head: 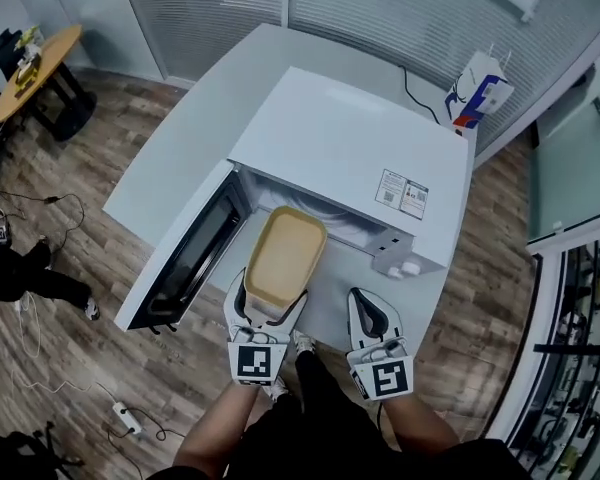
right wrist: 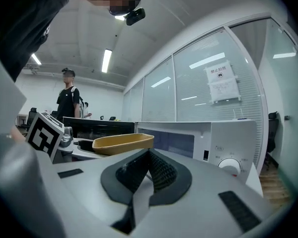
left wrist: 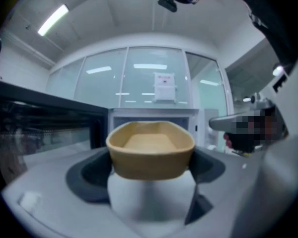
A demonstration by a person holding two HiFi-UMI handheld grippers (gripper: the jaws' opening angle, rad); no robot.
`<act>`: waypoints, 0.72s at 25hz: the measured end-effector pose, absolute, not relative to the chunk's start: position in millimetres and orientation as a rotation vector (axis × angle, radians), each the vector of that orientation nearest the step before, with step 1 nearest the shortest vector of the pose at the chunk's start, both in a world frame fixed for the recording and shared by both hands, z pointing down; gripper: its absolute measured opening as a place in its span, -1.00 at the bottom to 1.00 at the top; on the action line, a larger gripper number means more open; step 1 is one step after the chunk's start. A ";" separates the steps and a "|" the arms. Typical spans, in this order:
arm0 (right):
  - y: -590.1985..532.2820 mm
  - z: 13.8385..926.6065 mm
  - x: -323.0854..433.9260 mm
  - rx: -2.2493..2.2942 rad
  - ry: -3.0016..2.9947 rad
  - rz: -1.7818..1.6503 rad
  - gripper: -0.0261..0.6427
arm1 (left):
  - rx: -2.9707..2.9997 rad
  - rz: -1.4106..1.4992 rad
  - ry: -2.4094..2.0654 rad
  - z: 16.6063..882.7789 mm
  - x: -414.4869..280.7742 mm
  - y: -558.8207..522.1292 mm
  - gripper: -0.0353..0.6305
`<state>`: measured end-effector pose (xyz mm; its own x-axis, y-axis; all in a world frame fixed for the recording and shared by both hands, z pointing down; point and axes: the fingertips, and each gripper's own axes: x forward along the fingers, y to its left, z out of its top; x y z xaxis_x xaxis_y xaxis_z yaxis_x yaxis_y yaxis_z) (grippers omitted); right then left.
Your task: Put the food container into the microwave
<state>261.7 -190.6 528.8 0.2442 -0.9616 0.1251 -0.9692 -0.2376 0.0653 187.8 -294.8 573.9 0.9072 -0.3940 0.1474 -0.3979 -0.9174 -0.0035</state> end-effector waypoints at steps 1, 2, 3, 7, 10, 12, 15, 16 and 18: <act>-193.2 533.1 265.1 2.377 -1.852 0.099 -0.93 | 3.043 0.227 -0.631 577.0 193.6 -298.6 0.54; -196.0 537.1 267.7 2.380 -1.849 0.108 -0.93 | 3.047 0.231 -0.627 580.4 198.9 -302.1 0.54; -198.9 541.1 269.9 2.383 -1.842 0.116 -0.93 | 3.051 0.241 -0.620 584.5 203.8 -305.4 0.54; -207.7 556.3 278.4 2.406 -1.805 0.168 -0.93 | 3.034 0.261 -0.593 598.3 223.2 -315.9 0.54; -211.2 568.5 283.9 2.414 -1.799 0.223 -0.93 | 3.036 0.279 -0.574 607.4 240.0 -323.0 0.54; -213.6 576.6 287.2 2.410 -1.800 0.258 -0.93 | 3.045 0.291 -0.563 611.8 252.1 -328.5 0.54; -217.0 585.4 291.1 2.406 -1.804 0.302 -0.93 | 3.061 0.283 -0.554 614.1 271.2 -337.8 0.54; -217.8 587.9 292.4 2.407 -1.805 0.316 -0.93 | 3.063 0.290 -0.550 616.0 277.3 -340.4 0.54; -218.3 592.9 295.3 2.404 -1.805 0.340 -0.93 | 3.066 0.319 -0.539 621.6 289.0 -344.9 0.54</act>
